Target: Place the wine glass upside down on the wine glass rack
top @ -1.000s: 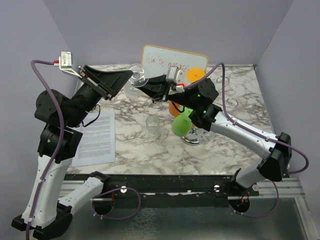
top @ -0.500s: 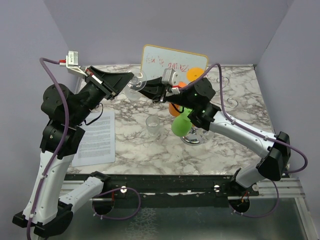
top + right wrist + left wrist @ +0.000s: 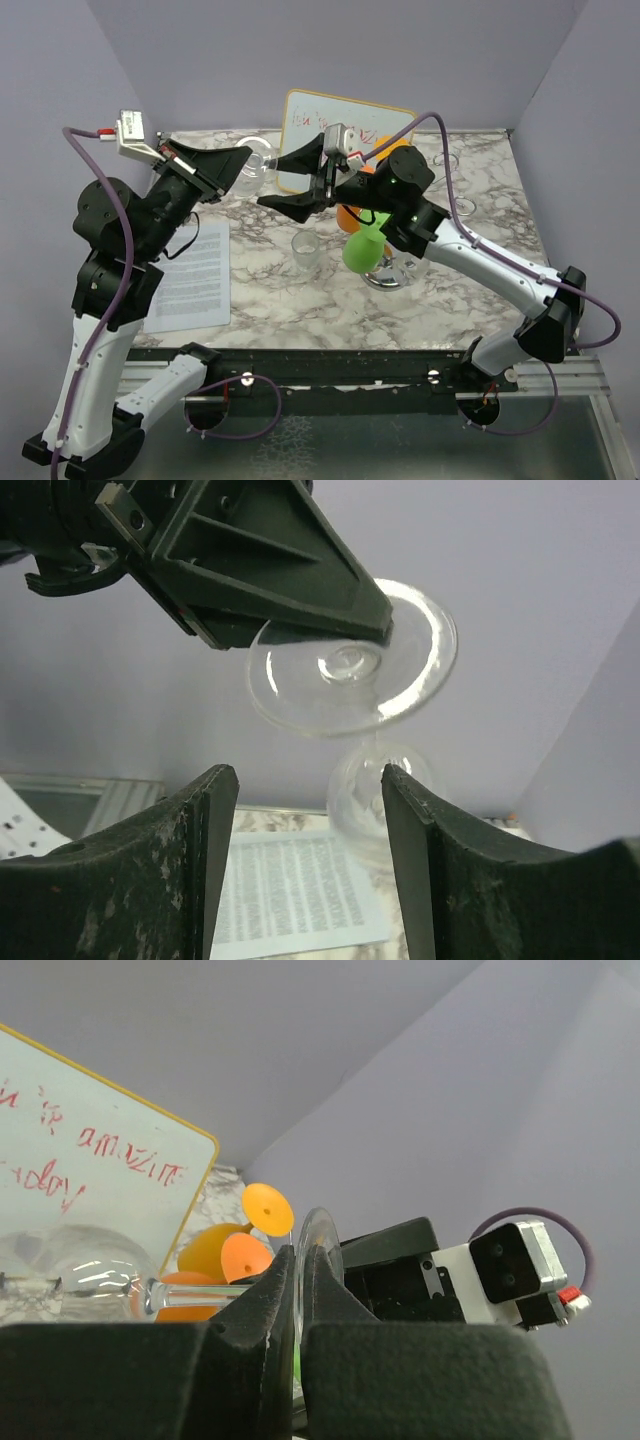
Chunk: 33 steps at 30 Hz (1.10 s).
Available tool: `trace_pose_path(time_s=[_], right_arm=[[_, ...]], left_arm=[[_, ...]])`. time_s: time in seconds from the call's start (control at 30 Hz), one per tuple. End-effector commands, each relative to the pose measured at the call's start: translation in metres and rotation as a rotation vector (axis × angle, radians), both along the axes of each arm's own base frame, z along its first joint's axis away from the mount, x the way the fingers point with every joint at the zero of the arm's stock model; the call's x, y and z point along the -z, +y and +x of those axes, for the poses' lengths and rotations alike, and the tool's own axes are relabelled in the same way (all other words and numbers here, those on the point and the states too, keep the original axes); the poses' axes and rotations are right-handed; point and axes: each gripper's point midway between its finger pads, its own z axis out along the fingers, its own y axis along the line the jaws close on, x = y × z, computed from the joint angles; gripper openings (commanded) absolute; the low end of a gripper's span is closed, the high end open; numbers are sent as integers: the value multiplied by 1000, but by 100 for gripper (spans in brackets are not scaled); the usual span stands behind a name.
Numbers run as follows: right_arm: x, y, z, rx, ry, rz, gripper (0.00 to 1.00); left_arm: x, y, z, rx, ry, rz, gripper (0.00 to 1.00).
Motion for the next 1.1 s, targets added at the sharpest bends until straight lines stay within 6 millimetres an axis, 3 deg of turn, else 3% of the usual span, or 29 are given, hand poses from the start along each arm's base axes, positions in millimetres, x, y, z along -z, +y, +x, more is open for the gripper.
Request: trace_pose_path(time_s=[0.0,0.27,0.53,0.83,0.97,1.07], right_arm=[[-15,-10,-25,-99,187,-1,65],[-32,-18,-47,-222,603,13,65],[-43,-11,-22,-123,891,33,60],[-41,2,2,-45,983,53,45],[-39,6,8,-31,1004,62,32],[-39,9,6,-54,1002,58,12]], left_arm=[[-17,18,-6,-88,-99,16,0],[-14,18,-9,-81,-123,42,0],[-10,13,-14,-45,-136,50,0],[-9,8,-18,-14,-154,55,0],[-9,8,-18,-12,-159,58,0],[-9,9,-20,-14,-169,60,0]])
